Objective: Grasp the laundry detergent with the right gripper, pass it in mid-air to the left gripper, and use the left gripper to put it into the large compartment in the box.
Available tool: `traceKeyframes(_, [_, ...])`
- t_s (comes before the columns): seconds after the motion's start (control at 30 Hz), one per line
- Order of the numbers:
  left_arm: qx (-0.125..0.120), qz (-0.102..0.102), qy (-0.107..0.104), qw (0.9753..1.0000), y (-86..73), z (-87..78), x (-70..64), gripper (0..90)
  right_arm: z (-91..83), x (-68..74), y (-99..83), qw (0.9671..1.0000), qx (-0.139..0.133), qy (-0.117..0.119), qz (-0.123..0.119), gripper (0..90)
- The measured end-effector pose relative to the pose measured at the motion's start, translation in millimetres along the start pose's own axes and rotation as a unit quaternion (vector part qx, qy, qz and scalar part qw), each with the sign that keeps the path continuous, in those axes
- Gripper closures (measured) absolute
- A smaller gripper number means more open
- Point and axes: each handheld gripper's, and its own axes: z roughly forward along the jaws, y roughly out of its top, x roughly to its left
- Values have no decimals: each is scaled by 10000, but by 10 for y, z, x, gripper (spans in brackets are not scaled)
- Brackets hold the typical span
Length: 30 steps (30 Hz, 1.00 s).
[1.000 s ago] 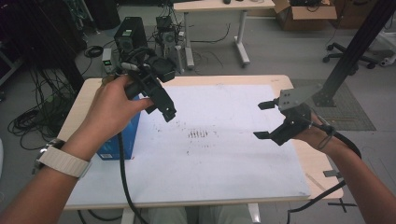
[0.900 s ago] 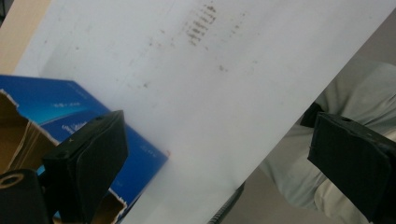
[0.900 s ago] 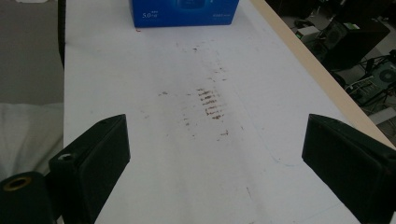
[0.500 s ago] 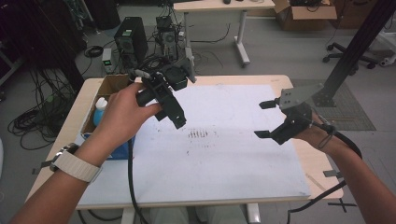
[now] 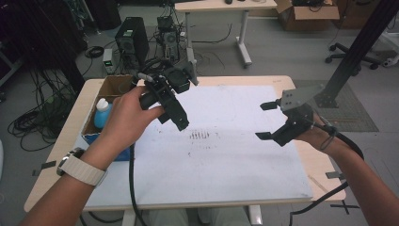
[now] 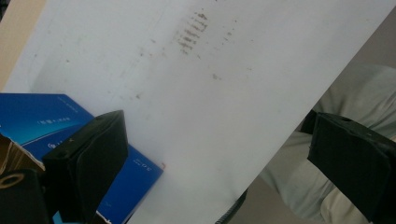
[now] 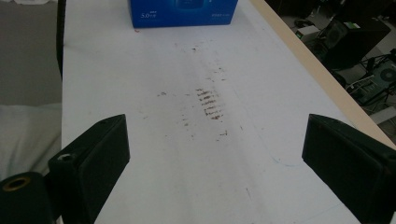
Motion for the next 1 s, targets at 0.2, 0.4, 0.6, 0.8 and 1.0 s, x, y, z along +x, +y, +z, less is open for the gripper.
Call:
traceKeyframes(0.2, [-53, 4, -29, 10000, 31, 3, -20, 53, 20, -1, -6, 10000, 5, 30, 5, 72])
traceKeyframes(0.4, [-54, 21, -51, 10000, 58, 10, -28, 53, 20, -4, -7, 10000, -4, 39, 11, 72])
traceKeyframes(0.6, [-47, 12, -56, 10000, 64, 23, -29, 53, 16, -4, -10, 10000, 7, 42, 15, 72])
traceKeyframes(0.8, [-62, 9, -64, 10000, 66, 22, -33, 53, 17, -1, -9, 10000, 7, 45, 12, 72])
traceKeyframes(1.0, [-67, 17, -84, 9999, 69, 29, -32, 53, 17, 0, -15, 10000, 12, 47, 27, 71])
